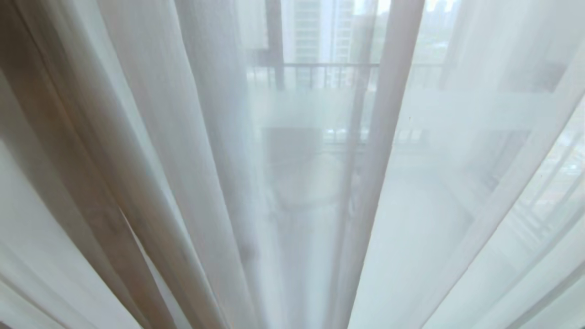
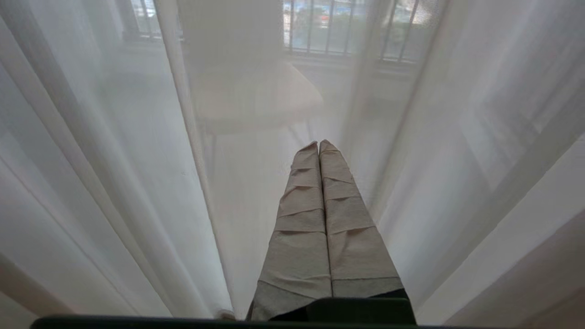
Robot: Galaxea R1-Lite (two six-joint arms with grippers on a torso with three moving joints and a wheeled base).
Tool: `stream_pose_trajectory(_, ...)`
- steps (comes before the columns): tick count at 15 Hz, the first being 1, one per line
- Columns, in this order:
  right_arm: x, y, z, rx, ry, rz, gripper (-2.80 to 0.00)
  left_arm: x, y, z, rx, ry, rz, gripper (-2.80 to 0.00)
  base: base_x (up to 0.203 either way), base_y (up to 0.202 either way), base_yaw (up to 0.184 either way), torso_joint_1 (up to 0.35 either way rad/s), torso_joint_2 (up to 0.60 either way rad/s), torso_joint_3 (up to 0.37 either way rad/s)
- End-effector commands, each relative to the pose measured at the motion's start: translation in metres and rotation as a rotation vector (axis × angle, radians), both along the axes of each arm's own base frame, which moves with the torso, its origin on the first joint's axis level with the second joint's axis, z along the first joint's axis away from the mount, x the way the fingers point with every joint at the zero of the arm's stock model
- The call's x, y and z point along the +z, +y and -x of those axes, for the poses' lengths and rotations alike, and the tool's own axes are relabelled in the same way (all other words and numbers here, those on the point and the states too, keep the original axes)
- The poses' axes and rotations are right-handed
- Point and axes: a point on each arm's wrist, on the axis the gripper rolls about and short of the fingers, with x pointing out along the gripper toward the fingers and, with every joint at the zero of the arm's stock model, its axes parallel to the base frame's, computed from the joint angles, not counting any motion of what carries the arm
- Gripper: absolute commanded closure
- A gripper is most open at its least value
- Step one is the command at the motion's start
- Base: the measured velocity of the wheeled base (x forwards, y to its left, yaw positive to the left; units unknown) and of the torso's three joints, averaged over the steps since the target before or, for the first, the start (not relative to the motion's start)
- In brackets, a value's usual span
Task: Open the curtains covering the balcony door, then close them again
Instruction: Close the inner curtains on both sides
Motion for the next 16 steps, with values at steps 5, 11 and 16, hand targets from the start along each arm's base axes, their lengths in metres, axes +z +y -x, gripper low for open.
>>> stream_pose_trajectory(5, 0.0, 0.0, 0.0, 0.001, 0.0, 0.001, 0.0, 0.0, 0.0, -0.001, -0.002, 0.001, 0.001, 0.0, 0.0, -0.182, -0.001, 0.001, 0.0, 0.002)
stream_pose_trajectory(11, 0.0, 0.0, 0.0, 0.001, 0.0, 0.001, 0.0, 0.008, 0.001, 0.003, -0.001, -0.028, 0.008, 0.0, 0.0, -0.016, -0.001, 0.0, 0.0, 0.0)
stream_pose_trajectory(16, 0.0, 0.0, 0.0, 0.001, 0.0, 0.001, 0.0, 0.022, -0.005, 0.011, -0.057, -0.024, 0.008, 0.0, 0.0, 0.0, 0.0, 0.0, 0.0, 0.0)
